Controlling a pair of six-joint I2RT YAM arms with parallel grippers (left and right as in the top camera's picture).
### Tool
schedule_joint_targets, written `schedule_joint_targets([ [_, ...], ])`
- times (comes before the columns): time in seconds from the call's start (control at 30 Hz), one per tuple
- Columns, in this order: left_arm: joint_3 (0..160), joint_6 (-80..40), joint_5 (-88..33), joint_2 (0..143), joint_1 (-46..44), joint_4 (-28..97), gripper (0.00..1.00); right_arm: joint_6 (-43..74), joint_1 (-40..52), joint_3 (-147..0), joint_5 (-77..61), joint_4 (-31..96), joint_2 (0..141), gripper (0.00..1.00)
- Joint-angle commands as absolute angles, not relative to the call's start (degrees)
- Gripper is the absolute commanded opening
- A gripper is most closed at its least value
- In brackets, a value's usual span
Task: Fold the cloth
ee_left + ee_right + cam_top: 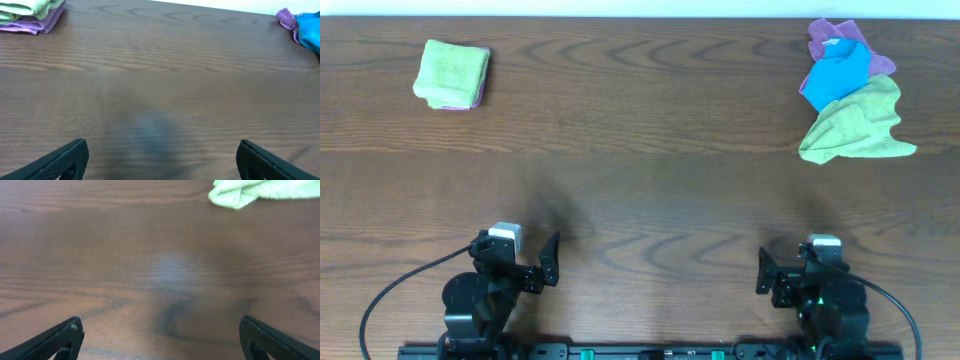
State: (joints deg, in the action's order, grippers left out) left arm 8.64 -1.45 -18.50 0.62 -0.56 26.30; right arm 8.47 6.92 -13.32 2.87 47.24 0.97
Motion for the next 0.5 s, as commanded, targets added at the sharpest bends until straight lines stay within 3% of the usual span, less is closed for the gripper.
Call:
schedule_joint_targets([
  [0.0, 7.49, -1.28, -18.94, 0.25, -0.80, 26.28, 0.95, 7.68, 6.39, -11.88, 3.36, 47.09, 0.32, 0.99],
  [0.47, 7.49, -1.28, -18.94, 0.25, -0.80, 26.28, 0.95, 7.64, 6.42, -10.37, 2.98, 46.94, 0.32, 0.99],
])
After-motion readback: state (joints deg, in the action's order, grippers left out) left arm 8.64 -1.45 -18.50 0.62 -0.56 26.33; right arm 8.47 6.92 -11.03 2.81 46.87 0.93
